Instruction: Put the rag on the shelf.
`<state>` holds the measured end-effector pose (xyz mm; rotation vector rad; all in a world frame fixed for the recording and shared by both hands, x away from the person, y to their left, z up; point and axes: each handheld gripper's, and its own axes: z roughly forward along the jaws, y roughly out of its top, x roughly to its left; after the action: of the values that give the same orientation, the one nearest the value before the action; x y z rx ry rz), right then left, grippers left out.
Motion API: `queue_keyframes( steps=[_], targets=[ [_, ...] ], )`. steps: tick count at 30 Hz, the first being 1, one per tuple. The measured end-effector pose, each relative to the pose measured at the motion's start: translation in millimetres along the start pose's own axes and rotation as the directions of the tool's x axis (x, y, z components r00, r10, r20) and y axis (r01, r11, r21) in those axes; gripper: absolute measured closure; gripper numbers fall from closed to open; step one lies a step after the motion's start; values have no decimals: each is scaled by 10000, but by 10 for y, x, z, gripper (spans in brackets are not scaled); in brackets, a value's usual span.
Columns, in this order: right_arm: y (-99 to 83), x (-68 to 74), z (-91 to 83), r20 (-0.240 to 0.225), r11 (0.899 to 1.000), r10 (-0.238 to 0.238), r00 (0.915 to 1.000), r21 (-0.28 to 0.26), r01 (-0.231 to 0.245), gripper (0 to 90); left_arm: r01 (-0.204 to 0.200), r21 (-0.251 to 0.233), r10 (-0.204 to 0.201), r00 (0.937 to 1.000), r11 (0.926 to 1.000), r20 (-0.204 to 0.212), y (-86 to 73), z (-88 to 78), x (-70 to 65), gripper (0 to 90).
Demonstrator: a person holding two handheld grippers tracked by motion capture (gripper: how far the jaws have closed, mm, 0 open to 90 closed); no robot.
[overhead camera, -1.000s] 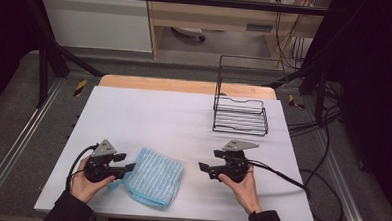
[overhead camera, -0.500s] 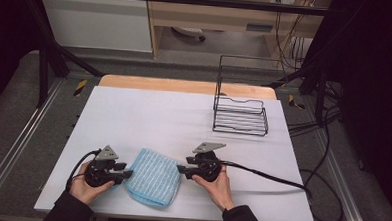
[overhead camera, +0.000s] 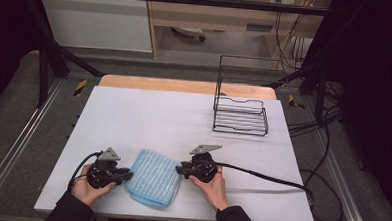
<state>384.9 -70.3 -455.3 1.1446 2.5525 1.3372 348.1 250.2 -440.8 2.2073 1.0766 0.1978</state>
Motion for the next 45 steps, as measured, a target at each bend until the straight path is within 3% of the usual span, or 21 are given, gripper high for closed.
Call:
queue_keyframes(
  steps=[6,8,9,12,17,18,24,28,30,32,33,34,36,39,40,45],
  targets=[
    [20,-6,-15,-197,10000,43,9998,-55,-44,815,100,-66,-100,9999,9999,42,0,-20,3,827],
    [29,-7,-26,-211,10000,46,9998,-59,-47,822,187,-143,-186,9998,9997,105,-1,-26,2,836],
    [61,-11,-59,-266,9999,50,9996,-133,-54,831,209,-205,-206,9997,9996,125,0,-31,1,887],
    [144,-41,-123,-247,9994,113,9996,-312,-120,837,351,-355,-343,9992,9988,224,2,-42,-4,890],
    [285,-119,-176,116,9993,-234,9997,-285,237,840,155,-432,-142,9995,9989,288,8,18,-85,889],
    [357,-142,-154,381,9985,-518,9979,-148,524,839,110,-493,-97,9996,9987,278,14,22,-107,889],
    [537,-214,-4,741,9955,-840,9937,-377,869,838,-353,-534,361,9992,9979,154,23,64,-208,889],
    [591,-247,130,1034,9922,-1190,9875,-259,1223,832,-466,-513,473,9988,9976,116,23,74,-224,888],
    [585,-255,165,1065,9930,-1128,9879,-233,1158,830,-494,-519,501,9987,9974,115,21,75,-222,888],
    [561,-271,214,1172,9941,-1043,9876,-184,1072,805,-494,-544,501,9987,9973,115,18,74,-223,885],
    [542,-262,211,1376,9925,-1147,9838,-267,1195,709,-519,-551,526,9986,9971,106,16,73,-223,881],
    [542,-262,211,1376,9925,-1147,9838,-267,1195,709,-510,-568,517,9986,9971,105,14,71,-225,881],
    [539,-182,105,1258,9918,-1075,9862,-554,1151,553,-533,-587,540,9985,9968,90,13,69,-223,873],
    [519,-94,0,1198,9901,-1219,9853,-545,1291,503,-607,-580,607,9982,9965,-17,15,48,-217,866],
    [460,4,-108,1091,9896,-1281,9857,-512,1343,477,-590,-599,589,9983,9965,-23,16,40,-217,854],
    [208,160,-288,880,9947,-974,9913,-242,999,449,-583,-728,581,9983,9956,-53,18,12,-208,817]
  ],
)
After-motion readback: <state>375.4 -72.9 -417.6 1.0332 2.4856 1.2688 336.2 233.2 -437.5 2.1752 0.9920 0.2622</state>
